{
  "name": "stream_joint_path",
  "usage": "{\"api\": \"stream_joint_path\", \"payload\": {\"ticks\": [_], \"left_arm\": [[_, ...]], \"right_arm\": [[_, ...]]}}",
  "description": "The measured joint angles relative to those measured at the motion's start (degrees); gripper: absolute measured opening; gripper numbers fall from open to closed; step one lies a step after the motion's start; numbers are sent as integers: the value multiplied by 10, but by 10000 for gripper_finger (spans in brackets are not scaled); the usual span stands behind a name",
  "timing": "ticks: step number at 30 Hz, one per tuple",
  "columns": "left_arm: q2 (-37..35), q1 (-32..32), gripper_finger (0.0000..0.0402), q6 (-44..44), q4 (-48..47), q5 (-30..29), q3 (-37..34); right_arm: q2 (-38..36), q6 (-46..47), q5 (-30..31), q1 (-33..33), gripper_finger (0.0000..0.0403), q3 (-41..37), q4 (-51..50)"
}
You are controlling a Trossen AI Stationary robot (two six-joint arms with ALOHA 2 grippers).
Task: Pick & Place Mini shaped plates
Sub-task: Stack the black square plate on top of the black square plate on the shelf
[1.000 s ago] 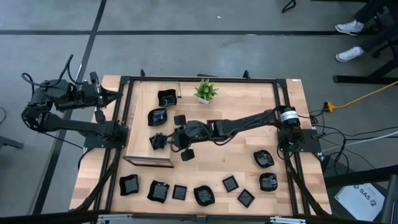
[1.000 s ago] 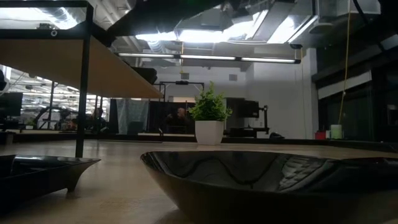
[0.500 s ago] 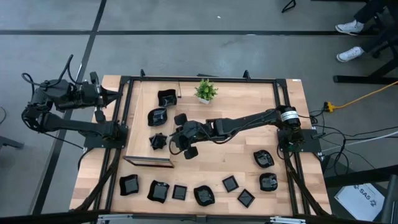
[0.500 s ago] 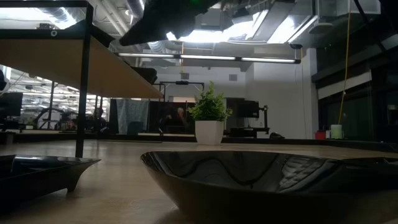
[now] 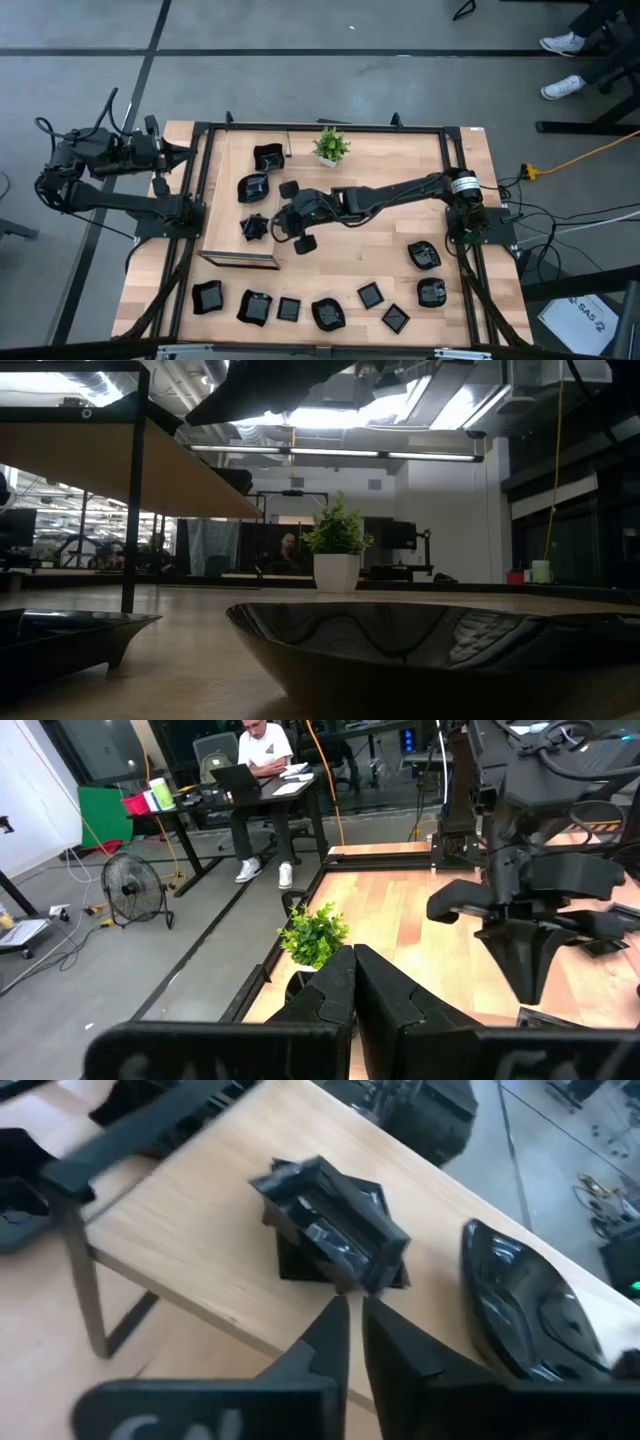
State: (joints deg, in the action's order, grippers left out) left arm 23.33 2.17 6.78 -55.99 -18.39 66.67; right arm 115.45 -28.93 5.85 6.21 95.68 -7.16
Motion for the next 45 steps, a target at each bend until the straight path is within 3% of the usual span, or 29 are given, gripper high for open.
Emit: {"api": "stream_joint_path", "payload": {"ticks": [5, 21, 25, 38, 45], "left_arm": [[0, 0, 4, 0, 0, 0, 0], [0, 0, 4, 0, 0, 0, 0], [0, 0, 4, 0, 0, 0, 0], [0, 0, 4, 0, 0, 0, 0], [0, 0, 4, 0, 0, 0, 0]], "right_arm": [[10, 0, 0, 0, 5, 0, 10], [35, 0, 36, -7, 9, 0, 60], [35, 0, 12, -7, 4, 0, 71], [35, 8, 10, -7, 4, 0, 81], [36, 48, 10, -3, 15, 45, 12]]}}
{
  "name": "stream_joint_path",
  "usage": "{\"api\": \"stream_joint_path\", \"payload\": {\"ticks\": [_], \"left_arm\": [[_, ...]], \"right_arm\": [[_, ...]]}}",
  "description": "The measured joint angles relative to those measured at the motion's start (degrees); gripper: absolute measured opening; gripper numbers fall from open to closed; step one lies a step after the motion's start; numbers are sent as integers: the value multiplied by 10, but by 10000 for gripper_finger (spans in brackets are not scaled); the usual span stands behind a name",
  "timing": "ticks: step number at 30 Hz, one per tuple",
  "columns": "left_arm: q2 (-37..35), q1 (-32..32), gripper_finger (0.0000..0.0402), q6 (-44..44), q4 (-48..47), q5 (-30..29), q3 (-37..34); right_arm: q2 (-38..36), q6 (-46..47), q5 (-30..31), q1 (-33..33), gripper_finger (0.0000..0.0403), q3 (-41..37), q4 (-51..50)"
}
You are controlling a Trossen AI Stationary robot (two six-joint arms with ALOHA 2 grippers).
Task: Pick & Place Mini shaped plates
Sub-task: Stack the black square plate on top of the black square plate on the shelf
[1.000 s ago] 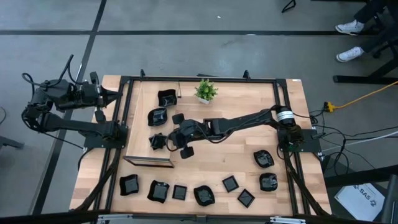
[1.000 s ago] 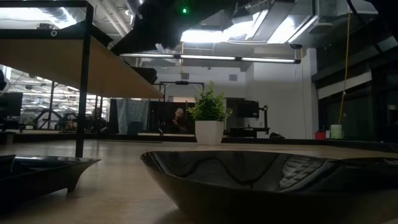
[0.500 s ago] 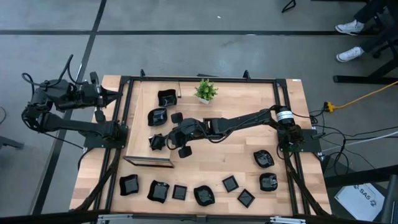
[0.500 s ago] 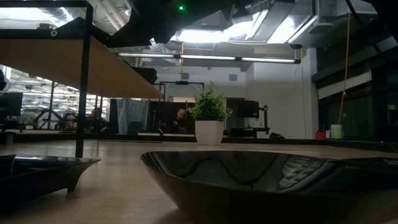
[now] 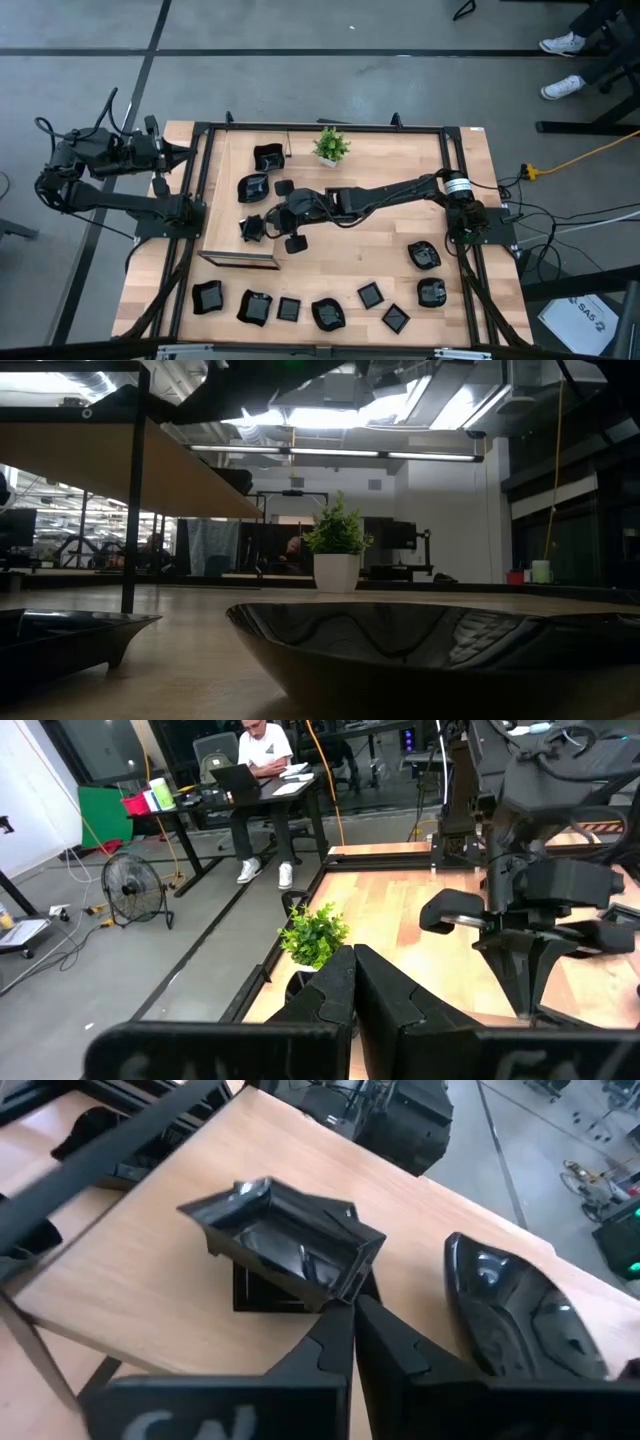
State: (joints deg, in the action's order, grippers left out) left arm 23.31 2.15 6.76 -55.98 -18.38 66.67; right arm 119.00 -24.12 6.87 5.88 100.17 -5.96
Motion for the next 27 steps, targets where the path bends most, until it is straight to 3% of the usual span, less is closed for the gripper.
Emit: {"api": "stream_joint_path", "payload": {"ticks": [18, 27], "left_arm": [[0, 0, 4, 0, 0, 0, 0], [0, 0, 4, 0, 0, 0, 0]], "right_arm": [[0, 0, -8, -8, 6, 29, -10], [-13, 30, 62, -1, 12, 29, -95]]}}
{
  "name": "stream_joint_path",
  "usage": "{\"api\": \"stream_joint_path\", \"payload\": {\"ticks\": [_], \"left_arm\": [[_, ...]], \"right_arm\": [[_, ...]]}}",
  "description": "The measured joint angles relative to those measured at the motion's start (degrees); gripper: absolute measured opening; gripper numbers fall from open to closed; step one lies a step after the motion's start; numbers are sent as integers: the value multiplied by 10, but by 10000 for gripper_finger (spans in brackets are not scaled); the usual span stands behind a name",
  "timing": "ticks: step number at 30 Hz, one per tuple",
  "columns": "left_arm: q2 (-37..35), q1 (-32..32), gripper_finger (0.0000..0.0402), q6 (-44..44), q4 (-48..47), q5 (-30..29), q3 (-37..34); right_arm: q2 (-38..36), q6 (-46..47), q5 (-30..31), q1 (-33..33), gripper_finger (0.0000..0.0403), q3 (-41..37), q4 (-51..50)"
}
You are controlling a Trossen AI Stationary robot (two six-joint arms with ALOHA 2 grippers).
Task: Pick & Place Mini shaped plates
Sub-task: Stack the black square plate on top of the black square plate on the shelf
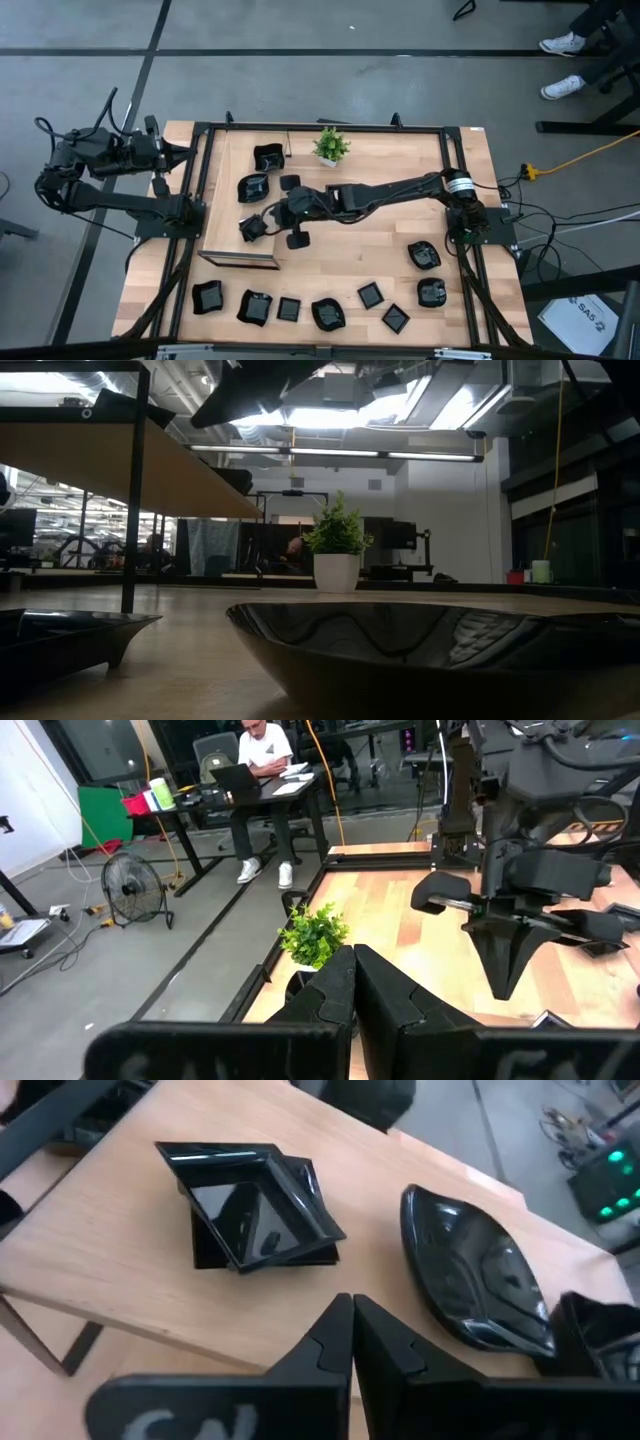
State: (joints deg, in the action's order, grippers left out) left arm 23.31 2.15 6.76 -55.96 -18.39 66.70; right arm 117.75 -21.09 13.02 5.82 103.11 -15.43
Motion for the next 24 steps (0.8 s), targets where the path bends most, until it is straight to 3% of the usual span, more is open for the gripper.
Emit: {"api": "stream_joint_path", "payload": {"ticks": [5, 24], "left_arm": [[0, 0, 4, 0, 0, 0, 0], [0, 0, 4, 0, 0, 0, 0]], "right_arm": [[0, 27, -38, 0, 4, -3, -3], [26, 57, -66, 1, 12, 1, 32]]}}
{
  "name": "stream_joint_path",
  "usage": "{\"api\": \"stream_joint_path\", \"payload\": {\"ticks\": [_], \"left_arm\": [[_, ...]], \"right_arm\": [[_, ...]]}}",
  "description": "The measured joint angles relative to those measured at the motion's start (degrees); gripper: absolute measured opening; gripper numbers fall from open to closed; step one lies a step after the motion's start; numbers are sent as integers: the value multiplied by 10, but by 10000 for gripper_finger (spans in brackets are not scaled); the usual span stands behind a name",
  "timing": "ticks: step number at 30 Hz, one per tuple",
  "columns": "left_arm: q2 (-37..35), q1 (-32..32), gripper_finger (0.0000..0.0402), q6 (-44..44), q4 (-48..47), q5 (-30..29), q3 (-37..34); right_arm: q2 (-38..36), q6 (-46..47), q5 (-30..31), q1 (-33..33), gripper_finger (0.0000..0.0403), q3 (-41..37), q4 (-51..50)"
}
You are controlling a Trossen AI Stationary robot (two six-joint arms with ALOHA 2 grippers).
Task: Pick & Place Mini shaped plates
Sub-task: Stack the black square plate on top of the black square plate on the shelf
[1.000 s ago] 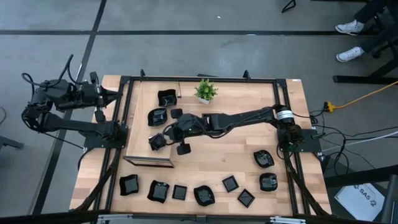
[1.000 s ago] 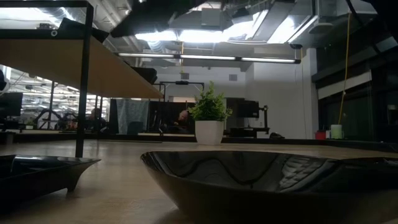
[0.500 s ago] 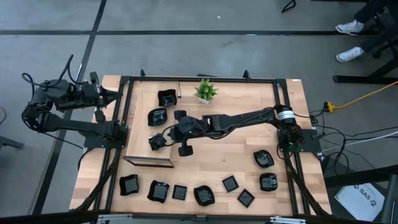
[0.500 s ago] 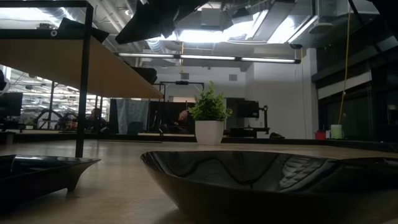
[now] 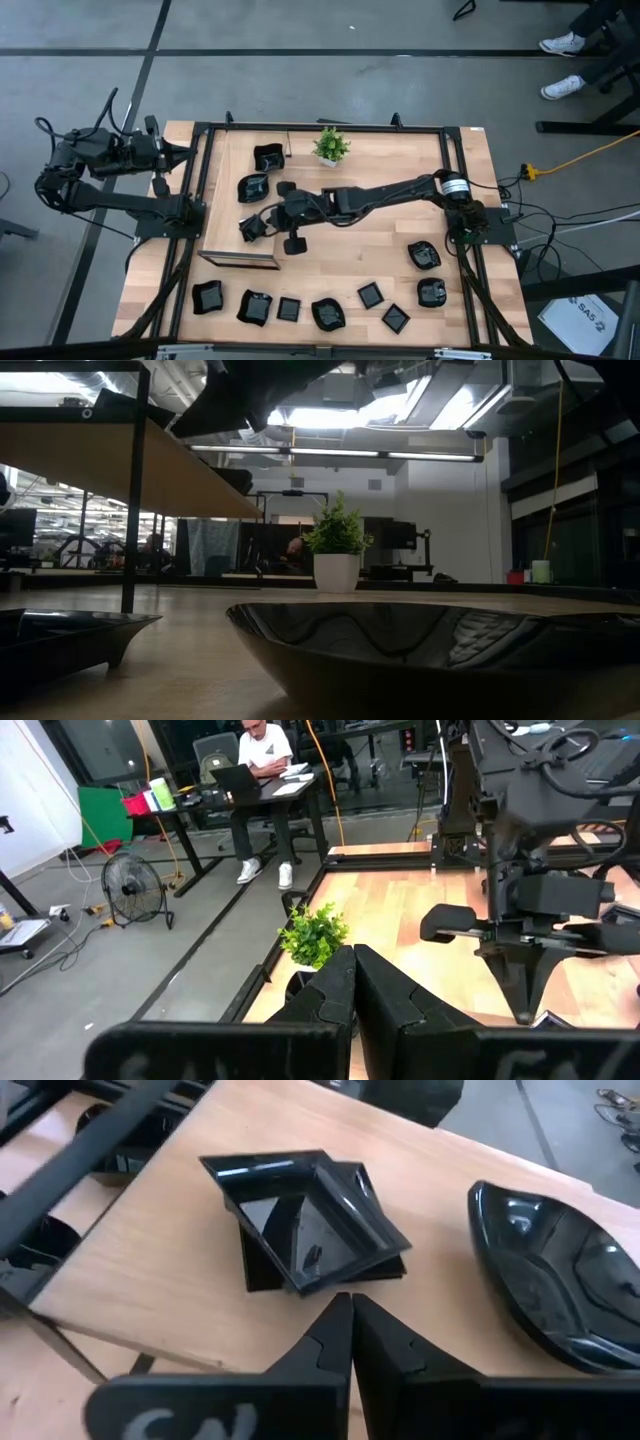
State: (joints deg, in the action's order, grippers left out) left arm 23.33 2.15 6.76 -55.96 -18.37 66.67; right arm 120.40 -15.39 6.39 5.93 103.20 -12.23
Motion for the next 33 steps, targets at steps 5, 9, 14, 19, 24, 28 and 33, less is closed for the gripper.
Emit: {"api": "stream_joint_path", "payload": {"ticks": [5, 9, 14, 19, 24, 28, 33], "left_arm": [[0, 0, 4, 0, 0, 0, 0], [0, 0, 4, 0, 0, 0, 0], [0, 0, 4, 0, 0, 0, 0], [0, 0, 4, 0, 0, 0, 0], [0, 0, 4, 0, 0, 0, 0], [0, 0, 4, 0, 0, 0, 0], [0, 0, 4, 0, 0, 0, 0]], "right_arm": [[0, 33, -36, 0, 5, 2, 12], [0, 65, -36, 0, 5, 2, 12], [0, 93, -36, 0, 14, 2, 12], [0, 121, -50, 0, 5, 2, 7], [0, 119, -67, 1, 10, 2, 3], [-6, 106, -55, 1, 17, 2, 0], [-27, 60, -49, 1, 18, 3, -43]]}}
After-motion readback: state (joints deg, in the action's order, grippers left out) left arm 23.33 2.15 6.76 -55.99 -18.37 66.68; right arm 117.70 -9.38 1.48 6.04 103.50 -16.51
